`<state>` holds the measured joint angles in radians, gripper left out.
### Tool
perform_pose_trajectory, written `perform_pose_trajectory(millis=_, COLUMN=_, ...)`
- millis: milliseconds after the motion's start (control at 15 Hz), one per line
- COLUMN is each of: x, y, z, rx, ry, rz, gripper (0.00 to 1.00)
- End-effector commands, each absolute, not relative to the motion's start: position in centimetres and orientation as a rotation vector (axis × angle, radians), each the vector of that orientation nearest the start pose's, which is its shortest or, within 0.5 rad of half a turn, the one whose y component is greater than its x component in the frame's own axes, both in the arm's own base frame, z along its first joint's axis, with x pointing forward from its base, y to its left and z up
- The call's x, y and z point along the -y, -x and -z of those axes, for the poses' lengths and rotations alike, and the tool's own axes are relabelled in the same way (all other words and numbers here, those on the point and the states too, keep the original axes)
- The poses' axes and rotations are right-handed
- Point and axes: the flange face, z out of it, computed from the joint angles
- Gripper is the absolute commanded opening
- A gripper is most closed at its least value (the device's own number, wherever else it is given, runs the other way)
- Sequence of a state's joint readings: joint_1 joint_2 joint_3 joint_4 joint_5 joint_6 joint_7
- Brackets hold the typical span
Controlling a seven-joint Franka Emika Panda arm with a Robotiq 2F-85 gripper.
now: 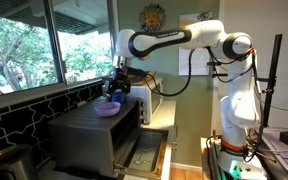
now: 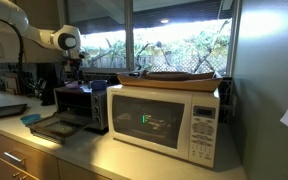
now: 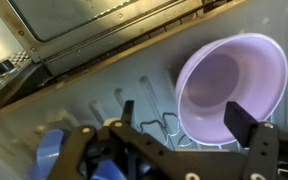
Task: Pour the water from the blue cup to the pink bowl then put the bowl into the oven
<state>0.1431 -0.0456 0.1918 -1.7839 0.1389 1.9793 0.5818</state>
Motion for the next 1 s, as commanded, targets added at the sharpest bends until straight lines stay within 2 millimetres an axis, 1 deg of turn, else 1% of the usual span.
perform_pose_trajectory(millis=0, x=-20.1, y=-53.5, z=-57.6, rx=-0.418, ry=2.866, rz=0.210, gripper=0.73)
perform_pose_trajectory(millis=67, x=-20.2, y=-53.5, z=-57.4, rx=-0.411, ry=2.868, rz=0.203, gripper=0.62)
perform_pose_trajectory(millis=133, x=-20.3, y=-53.5, z=-57.2, rx=-0.408, ry=2.871, rz=0.200, gripper=0.58)
perform_pose_trajectory(millis=200, x=-20.4, y=-53.5, z=-57.1, rx=-0.408, ry=2.871, rz=0.196, gripper=0.48)
perform_pose_trajectory(millis=267, x=-20.3, y=-53.6, z=-57.1, rx=-0.410, ry=2.872, rz=0.196, gripper=0.43)
perform_pose_trajectory(millis=333, x=-20.3, y=-53.6, z=-57.1, rx=-0.411, ry=2.873, rz=0.196, gripper=0.36)
perform_pose_trajectory(millis=400, x=-20.2, y=-53.7, z=-57.1, rx=-0.412, ry=2.875, rz=0.195, gripper=0.23)
perform_pose_trajectory(millis=533, x=-20.0, y=-53.6, z=-57.2, rx=-0.414, ry=2.877, rz=0.194, gripper=0.06)
perform_pose_trajectory(millis=600, x=-20.0, y=-53.6, z=-57.4, rx=-0.414, ry=2.876, rz=0.197, gripper=0.00)
perform_pose_trajectory(millis=800, x=-19.6, y=-53.3, z=-58.4, rx=-0.394, ry=2.882, rz=0.213, gripper=0.00)
perform_pose_trajectory(millis=933, x=-19.5, y=-52.8, z=-59.2, rx=-0.340, ry=2.898, rz=0.228, gripper=0.01)
